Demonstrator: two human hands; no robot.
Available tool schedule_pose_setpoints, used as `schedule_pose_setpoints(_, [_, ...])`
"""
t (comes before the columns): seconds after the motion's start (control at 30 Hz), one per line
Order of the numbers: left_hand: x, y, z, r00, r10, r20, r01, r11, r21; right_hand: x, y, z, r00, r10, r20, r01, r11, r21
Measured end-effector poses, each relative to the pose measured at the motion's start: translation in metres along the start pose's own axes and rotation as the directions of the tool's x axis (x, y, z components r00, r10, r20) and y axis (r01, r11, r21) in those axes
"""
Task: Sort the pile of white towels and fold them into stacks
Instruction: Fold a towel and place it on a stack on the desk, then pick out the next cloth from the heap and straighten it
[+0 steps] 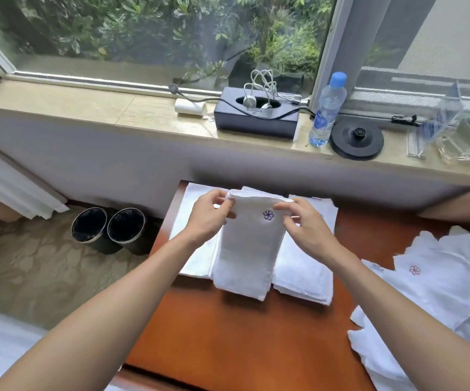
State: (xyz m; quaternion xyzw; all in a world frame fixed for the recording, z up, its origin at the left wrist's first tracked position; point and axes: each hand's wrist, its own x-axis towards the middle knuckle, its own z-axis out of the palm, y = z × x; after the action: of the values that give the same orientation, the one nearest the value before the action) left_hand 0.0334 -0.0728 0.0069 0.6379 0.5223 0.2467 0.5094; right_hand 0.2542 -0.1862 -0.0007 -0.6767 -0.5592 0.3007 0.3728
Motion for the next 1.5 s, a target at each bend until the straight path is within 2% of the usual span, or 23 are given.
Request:
schedule_pose_setpoints(0.17, [0.055, -0.023, 0.012, 1.0, -0.007, -0.012, 0.007, 0.999, 0.037, 0.035, 0.03, 0.015, 0.999, 0.045, 0.03, -0.043, 0.997, -0.064])
schedule_pose_setpoints(0.27, [0.081, -0.037, 0.023, 1.0, -0.006, 0.026, 0.005, 0.998, 0.065, 0.054, 0.047, 0.024, 0.993, 0.114, 0.019, -0.112, 0.99, -0.081])
schedule_pose_setpoints(0.4, [0.12, -0.052, 0.034, 0.999, 0.013, 0.051, -0.014, 1.0, 0.021, 0.085, 0.07, 0.031, 0.987, 0.159, 0.037, -0.152, 0.979, -0.133])
schedule_pose_setpoints(0.53, [0.143, -0.08, 0.051, 0.997, 0.009, 0.077, -0.016, 0.995, 0.095, 0.096, 0.099, 0.048, 0.974, 0.22, 0.046, -0.208, 0.96, -0.187])
schedule_pose_setpoints(0.67, [0.158, -0.1, 0.06, 0.98, -0.034, 0.194, 0.012, 0.993, 0.115, 0.11, 0.12, 0.064, 0.954, 0.291, 0.075, -0.264, 0.93, -0.254])
schedule_pose_setpoints(0.73, [0.153, -0.113, 0.061, 0.965, -0.002, 0.263, -0.049, 0.981, 0.188, 0.107, 0.126, 0.078, 0.944, 0.313, 0.106, -0.268, 0.913, -0.307])
schedule_pose_setpoints(0.77, [0.148, -0.119, 0.061, 0.955, 0.042, 0.295, -0.124, 0.956, 0.267, 0.102, 0.128, 0.085, 0.942, 0.312, 0.12, -0.255, 0.902, -0.348])
schedule_pose_setpoints(0.83, [0.133, -0.131, 0.063, 0.918, 0.163, 0.361, -0.321, 0.84, 0.437, 0.083, 0.131, 0.099, 0.949, 0.285, 0.133, -0.187, 0.851, -0.49])
schedule_pose_setpoints(0.93, [0.106, -0.143, 0.065, 0.856, 0.26, 0.446, -0.489, 0.686, 0.539, 0.054, 0.129, 0.115, 0.967, 0.21, 0.148, -0.069, 0.768, -0.637])
schedule_pose_setpoints(1.1, [0.06, -0.165, 0.062, 0.846, 0.195, 0.497, -0.514, 0.549, 0.659, 0.006, 0.111, 0.141, 0.957, 0.231, 0.175, -0.06, 0.749, -0.66])
schedule_pose_setpoints(1.23, [0.006, -0.186, 0.046, 0.841, 0.163, 0.515, -0.516, 0.528, 0.674, -0.048, 0.093, 0.163, 0.934, 0.298, 0.197, -0.097, 0.742, -0.663])
schedule_pose_setpoints(1.37, [-0.033, -0.195, 0.036, 0.842, 0.151, 0.518, -0.507, 0.553, 0.661, -0.084, 0.079, 0.168, 0.92, 0.335, 0.205, -0.115, 0.73, -0.674])
schedule_pose_setpoints(1.5, [-0.06, -0.195, 0.034, 0.826, 0.132, 0.547, -0.528, 0.517, 0.673, -0.119, 0.065, 0.168, 0.913, 0.359, 0.192, -0.142, 0.722, -0.677])
